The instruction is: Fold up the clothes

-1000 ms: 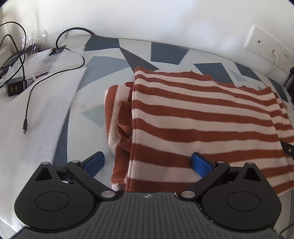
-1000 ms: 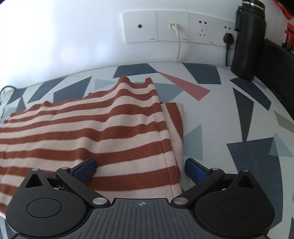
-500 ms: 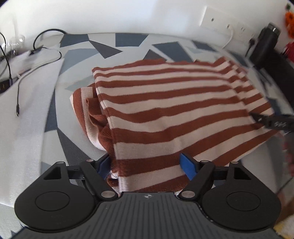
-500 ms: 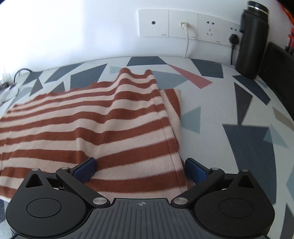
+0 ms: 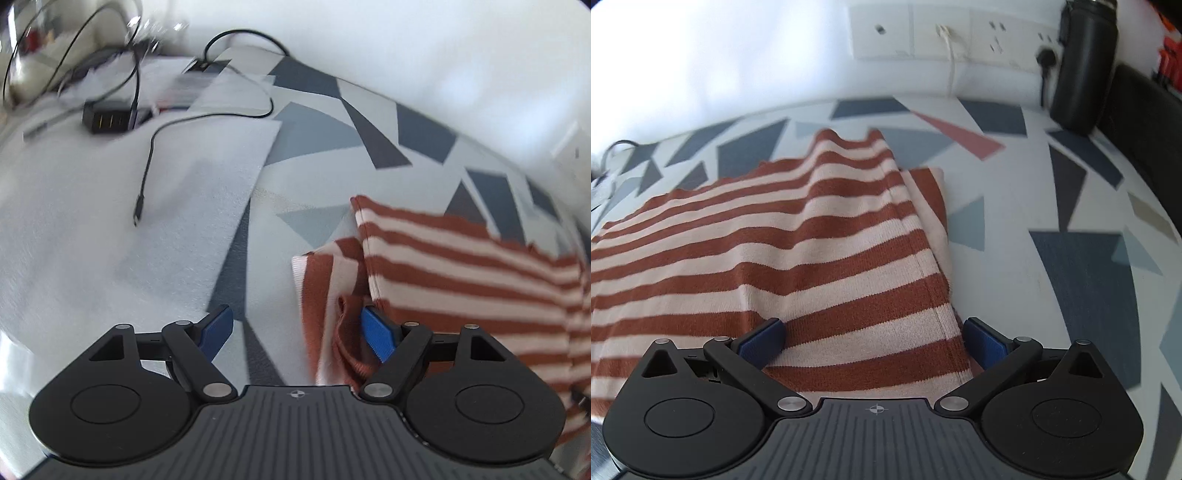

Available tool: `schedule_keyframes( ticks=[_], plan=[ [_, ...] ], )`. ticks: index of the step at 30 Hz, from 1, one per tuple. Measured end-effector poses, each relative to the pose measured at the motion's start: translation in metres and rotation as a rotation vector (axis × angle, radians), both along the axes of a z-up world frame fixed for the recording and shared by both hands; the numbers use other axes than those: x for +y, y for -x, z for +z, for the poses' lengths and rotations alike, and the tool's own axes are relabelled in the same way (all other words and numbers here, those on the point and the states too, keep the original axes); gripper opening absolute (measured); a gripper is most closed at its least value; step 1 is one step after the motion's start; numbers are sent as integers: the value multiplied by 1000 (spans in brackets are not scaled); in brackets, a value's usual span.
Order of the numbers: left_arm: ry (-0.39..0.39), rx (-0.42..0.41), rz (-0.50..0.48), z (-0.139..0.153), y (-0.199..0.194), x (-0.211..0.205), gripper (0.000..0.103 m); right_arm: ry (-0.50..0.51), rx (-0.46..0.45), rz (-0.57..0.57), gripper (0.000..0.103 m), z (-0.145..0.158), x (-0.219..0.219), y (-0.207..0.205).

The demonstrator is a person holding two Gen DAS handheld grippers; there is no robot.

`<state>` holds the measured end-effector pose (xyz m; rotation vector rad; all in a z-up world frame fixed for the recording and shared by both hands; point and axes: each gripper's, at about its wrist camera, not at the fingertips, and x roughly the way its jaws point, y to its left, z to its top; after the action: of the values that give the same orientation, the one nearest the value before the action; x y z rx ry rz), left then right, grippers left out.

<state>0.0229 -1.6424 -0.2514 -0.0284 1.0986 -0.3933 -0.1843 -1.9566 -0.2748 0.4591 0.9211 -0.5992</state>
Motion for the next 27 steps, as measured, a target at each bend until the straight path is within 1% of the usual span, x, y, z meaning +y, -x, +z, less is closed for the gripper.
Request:
schedule_keyframes(
  ticks=[2, 3, 6, 7, 9, 10, 11, 12, 16, 18, 21, 23, 24, 26, 27],
  plan=[
    [5, 10, 12, -1, -3, 1, 78, -75, -13, -71, 102, 4, -5, -1],
    [-5, 11, 0, -1, -3, 1, 78, -112, -30, -115, 102, 6, -8, 0],
    [-58, 8, -72, -1, -2, -7, 79, -159, -57, -251, 102, 9, -15, 3],
    [-80, 5, -96, -2, -1, -10, 79, -174, -68, -281, 102, 10, -17, 3],
    [-127, -2, -119, -2, 2, -13, 81, -197, -82, -307, 102, 11, -20, 4],
    [-156, -8, -119, -3, 3, -13, 89, -196, -80, -309, 102, 11, -21, 3],
    [-171, -15, -119, -3, 6, -13, 93, -193, -74, -302, 102, 10, -22, 2],
    [-181, -22, -120, -4, 9, -12, 93, -181, -65, -288, 102, 9, -21, 1],
    [-179, 0, -181, -3, 22, -7, 93, -100, -19, -219, 102, 4, -12, -4],
    [-200, -6, -216, -2, 29, -4, 93, -60, 4, -186, 102, 3, -6, -7],
    [-292, -78, -210, 4, 40, 0, 93, -41, 7, -186, 102, 2, -4, -8],
    [-415, -142, -182, 3, 46, 1, 92, -44, 13, -197, 102, 2, -5, -10],
    [-448, -164, -170, 3, 48, 3, 91, -46, 16, -203, 102, 2, -6, -11],
    [-379, -143, -132, 6, 48, 14, 89, -50, 22, -211, 102, 2, -7, -13],
    [-303, -113, -99, 10, 46, 21, 89, -50, 23, -212, 102, 2, -7, -13]
  ],
)
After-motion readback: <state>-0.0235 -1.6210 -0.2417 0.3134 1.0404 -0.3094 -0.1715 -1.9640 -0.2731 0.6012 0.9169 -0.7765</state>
